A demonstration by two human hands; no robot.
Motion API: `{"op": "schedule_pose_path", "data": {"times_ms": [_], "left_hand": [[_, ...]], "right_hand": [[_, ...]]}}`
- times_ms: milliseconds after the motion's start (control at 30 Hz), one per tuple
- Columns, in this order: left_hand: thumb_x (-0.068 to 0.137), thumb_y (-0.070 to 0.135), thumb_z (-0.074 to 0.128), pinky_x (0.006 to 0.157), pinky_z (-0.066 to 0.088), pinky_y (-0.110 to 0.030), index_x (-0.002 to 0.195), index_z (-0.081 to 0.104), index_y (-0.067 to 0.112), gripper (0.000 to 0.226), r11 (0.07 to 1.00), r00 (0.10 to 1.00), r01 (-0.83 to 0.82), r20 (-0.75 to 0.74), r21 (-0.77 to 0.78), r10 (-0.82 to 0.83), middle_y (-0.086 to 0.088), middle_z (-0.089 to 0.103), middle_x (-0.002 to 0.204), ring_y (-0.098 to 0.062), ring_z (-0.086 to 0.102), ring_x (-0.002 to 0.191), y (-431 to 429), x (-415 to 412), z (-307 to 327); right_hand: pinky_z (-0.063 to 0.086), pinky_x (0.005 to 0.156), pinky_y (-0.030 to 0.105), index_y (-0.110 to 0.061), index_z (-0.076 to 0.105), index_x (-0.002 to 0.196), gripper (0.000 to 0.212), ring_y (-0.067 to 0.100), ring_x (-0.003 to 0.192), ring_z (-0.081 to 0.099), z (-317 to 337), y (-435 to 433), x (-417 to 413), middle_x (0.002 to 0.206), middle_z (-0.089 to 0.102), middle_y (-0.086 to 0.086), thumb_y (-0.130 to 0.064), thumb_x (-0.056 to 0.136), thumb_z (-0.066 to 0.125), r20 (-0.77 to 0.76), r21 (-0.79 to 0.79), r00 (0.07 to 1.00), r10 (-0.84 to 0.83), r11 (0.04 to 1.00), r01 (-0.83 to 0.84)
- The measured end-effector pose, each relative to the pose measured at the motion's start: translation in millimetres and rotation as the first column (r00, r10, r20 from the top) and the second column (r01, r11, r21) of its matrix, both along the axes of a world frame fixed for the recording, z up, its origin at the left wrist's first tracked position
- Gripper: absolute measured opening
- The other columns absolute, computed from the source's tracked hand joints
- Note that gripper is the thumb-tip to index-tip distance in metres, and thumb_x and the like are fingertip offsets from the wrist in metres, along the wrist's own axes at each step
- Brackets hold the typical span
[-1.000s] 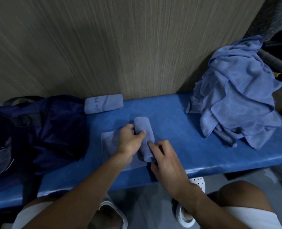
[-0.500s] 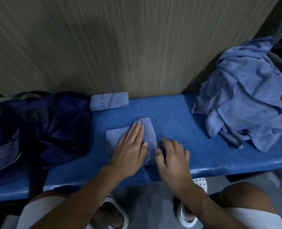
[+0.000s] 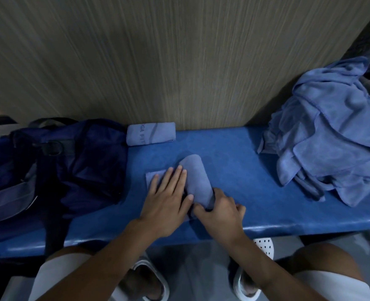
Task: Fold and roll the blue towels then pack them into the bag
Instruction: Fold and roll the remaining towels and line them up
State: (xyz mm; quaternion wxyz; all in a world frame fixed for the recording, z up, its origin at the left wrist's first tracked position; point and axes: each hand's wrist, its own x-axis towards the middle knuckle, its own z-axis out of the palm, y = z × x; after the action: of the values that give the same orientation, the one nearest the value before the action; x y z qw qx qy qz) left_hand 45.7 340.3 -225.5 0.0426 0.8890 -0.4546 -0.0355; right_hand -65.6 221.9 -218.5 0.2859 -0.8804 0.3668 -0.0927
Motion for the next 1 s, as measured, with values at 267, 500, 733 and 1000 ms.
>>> {"op": "schedule_pose_path", "data": {"times_ms": [267, 500, 733, 1000], "left_hand": [[0.090, 0.055, -0.009, 0.120, -0.008, -0.049, 0.156, 0.007, 0.021, 0.076, 0.999, 0.999, -0.054, -0.007, -0.004, 0.054, 0.005, -0.002, 0.164, -0.012, -0.016, 0.148, 16.5, -3.0, -2.8], [0.081, 0.052, -0.002, 0.122, -0.005, -0.038, 0.155, 0.015, 0.019, 0.083, 0.975, 0.976, -0.209, -0.078, -0.069, 0.204, -0.001, -0.002, 0.164, -0.015, -0.011, 0.150, 37.8, 16.7, -6.1], [0.091, 0.046, 0.000, 0.121, -0.006, -0.032, 0.155, -0.003, 0.013, 0.072, 0.952, 0.954, -0.274, -0.162, -0.133, 0.252, -0.001, -0.013, 0.162, -0.014, -0.012, 0.150, 51.2, 21.3, -8.9], [0.099, 0.011, 0.046, 0.097, 0.026, -0.013, 0.115, 0.061, 0.001, 0.024, 0.746, 0.885, -0.450, -0.360, -0.491, 0.297, 0.004, 0.043, 0.118, -0.009, 0.040, 0.107, 59.5, 29.2, -3.0]], "right_hand": [[0.031, 0.090, 0.036, -0.030, 0.052, 0.112, 0.050, 0.015, 0.103, 0.056, 0.3, 9.5, 2.9, 0.104, 0.062, -0.012, -0.061, 0.073, 0.059, 0.079, 0.020, 0.997, -0.024, 1.000, 0.022], [0.033, 0.083, 0.038, -0.027, 0.052, 0.124, 0.062, 0.021, 0.095, 0.057, 7.5, 25.2, 5.6, 0.101, 0.056, -0.004, -0.055, 0.069, 0.054, 0.090, -0.215, 0.989, 0.118, 0.972, -0.096], [0.045, 0.073, 0.038, -0.019, 0.050, 0.132, 0.079, 0.023, 0.086, 0.056, 8.5, 44.3, 4.9, 0.097, 0.050, 0.003, -0.037, 0.060, 0.076, 0.091, -0.448, 0.945, 0.313, 0.861, -0.242], [0.046, 0.074, 0.039, -0.023, 0.051, 0.132, 0.079, 0.024, 0.087, 0.052, 12.7, 52.9, 6.5, 0.106, 0.047, 0.005, -0.033, 0.058, 0.078, -0.014, -0.566, 0.891, 0.453, 0.731, -0.381]]}}
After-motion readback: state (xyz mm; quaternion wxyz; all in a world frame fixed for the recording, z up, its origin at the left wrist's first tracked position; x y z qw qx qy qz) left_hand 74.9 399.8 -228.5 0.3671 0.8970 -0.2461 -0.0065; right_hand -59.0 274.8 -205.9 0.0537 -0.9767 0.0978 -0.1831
